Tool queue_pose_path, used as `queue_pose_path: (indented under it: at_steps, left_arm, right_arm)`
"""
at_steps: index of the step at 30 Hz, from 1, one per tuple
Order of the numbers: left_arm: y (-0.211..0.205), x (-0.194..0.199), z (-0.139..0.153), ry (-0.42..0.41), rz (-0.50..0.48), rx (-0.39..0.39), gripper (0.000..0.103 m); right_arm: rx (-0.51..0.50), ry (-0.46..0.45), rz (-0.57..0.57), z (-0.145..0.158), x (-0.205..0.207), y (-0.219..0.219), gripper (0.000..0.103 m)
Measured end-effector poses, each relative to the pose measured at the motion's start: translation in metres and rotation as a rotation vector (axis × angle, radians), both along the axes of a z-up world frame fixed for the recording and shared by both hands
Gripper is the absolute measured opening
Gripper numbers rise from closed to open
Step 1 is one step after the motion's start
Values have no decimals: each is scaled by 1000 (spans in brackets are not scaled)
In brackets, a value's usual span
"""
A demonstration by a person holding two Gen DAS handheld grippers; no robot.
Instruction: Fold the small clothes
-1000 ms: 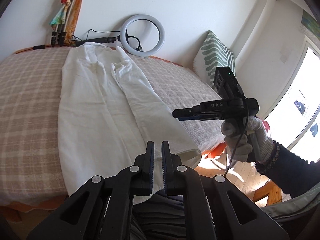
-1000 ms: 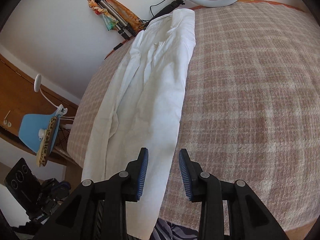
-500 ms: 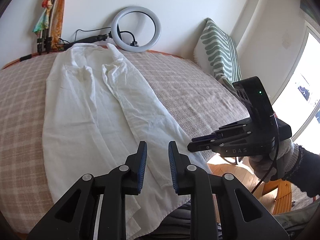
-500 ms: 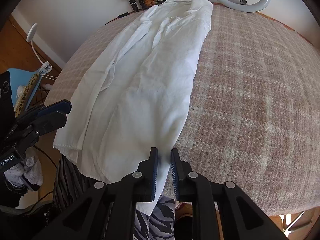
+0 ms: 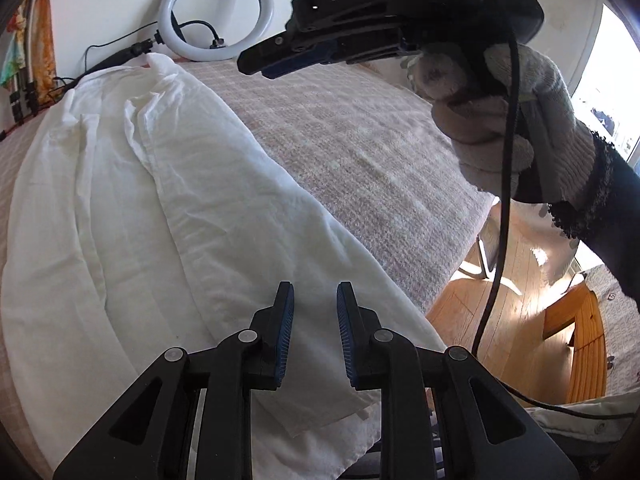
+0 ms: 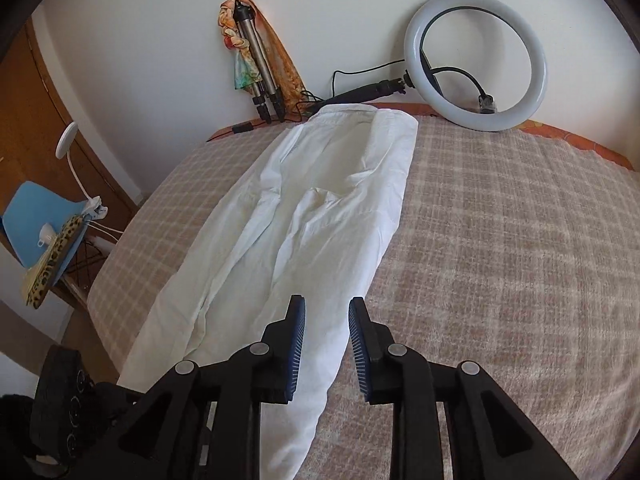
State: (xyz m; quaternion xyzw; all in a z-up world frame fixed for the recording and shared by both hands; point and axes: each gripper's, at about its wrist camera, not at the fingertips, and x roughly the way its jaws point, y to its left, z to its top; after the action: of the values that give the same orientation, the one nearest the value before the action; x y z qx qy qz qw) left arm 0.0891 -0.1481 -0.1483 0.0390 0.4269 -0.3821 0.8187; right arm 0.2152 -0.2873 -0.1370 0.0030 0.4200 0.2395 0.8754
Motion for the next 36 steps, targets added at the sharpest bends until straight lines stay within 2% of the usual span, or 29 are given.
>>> queue_pose_path:
  at_steps: [3, 7, 10, 14, 17, 20, 22, 26, 29, 33, 36]
  left_arm:
    - [4, 4, -3, 31, 2, -29, 20]
    - [4, 7, -5, 42, -6, -48, 20]
    - [5, 9, -7, 50, -12, -66, 20]
    - [7, 12, -6, 62, -23, -78, 20]
    - [11, 13, -6, 85, -26, -97, 20]
    - [12, 12, -6, 90, -31, -107, 20]
    - [13, 14, -7, 96, -29, -117, 20]
    - [14, 14, -8, 99, -29, -121, 20]
    - [13, 11, -6, 83, -34, -102, 20]
    - [14, 5, -3, 93, -44, -107, 20]
    - [17, -2, 4, 96, -58, -114, 20]
  right_arm:
    - [-68, 7, 1, -12, 43, 19, 22]
    - [-83, 61, 0, -39, 93, 26, 22]
    - [-108, 67, 3, -51, 123, 30, 22]
    - [-71, 53, -1, -49, 161, 30, 22]
    - [50, 8, -17, -26, 171, 16, 22]
    - [-10, -36, -77, -16, 185, 9, 24]
    - [-26, -23, -69, -19, 197, 10, 23]
    - [-52, 22, -63, -41, 223, 25, 23]
    - [-119, 33, -77, -55, 240, 40, 23]
    - [-102, 36, -113, -52, 249, 40, 23]
    - [-94, 15, -134, -35, 235, 31, 24]
